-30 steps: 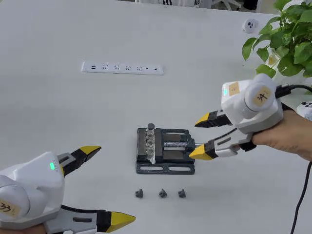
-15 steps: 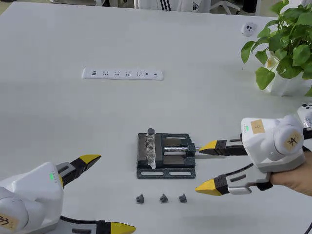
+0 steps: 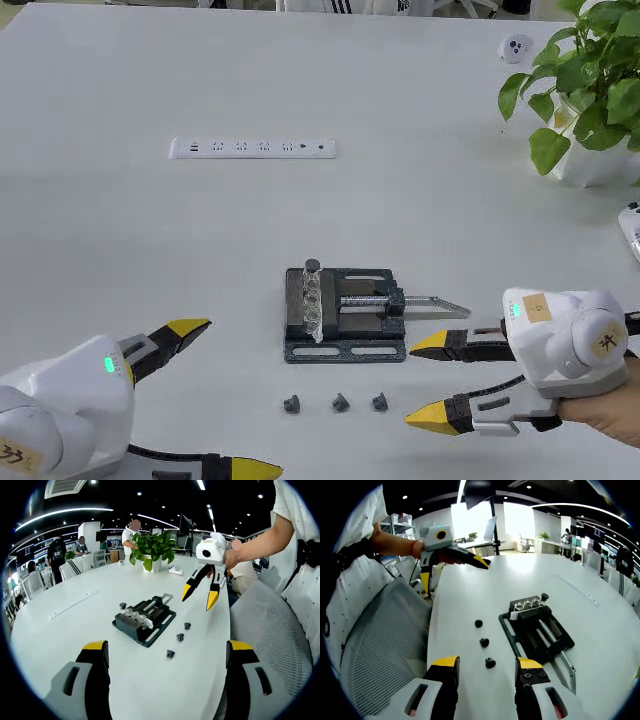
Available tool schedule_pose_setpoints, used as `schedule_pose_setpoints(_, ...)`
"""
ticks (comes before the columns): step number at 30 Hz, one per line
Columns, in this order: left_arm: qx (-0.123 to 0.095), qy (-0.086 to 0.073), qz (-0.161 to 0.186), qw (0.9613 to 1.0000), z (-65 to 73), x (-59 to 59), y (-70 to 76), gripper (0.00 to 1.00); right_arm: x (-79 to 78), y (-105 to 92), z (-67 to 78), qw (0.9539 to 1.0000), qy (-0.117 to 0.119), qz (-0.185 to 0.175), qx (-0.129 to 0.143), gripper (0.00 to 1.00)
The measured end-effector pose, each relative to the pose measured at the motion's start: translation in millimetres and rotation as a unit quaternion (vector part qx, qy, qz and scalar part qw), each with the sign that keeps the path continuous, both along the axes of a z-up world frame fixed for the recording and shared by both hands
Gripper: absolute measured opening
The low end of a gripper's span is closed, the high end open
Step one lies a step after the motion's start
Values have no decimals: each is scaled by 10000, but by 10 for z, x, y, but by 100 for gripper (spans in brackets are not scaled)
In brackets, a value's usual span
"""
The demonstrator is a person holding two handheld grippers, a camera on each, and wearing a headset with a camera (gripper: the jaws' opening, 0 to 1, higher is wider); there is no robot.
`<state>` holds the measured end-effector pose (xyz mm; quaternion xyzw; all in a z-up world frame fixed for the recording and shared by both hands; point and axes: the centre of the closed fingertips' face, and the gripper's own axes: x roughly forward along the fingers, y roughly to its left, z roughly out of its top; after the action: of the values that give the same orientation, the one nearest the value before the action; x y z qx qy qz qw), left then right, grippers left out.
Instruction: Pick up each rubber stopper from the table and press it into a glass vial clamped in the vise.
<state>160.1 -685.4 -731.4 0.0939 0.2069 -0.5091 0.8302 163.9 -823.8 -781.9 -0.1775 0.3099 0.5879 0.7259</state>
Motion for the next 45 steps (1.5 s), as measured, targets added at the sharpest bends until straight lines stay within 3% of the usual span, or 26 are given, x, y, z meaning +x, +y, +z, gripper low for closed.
schedule_pose_setpoints(16, 90, 103, -22, 9999, -75, 15, 18, 97, 42, 66, -406, 9995, 102, 277, -138, 26)
schedule_pose_setpoints(45, 113, 184, -16, 9998, -98, 18, 0, 97, 24, 163, -529, 9972, 124, 694, -231, 10)
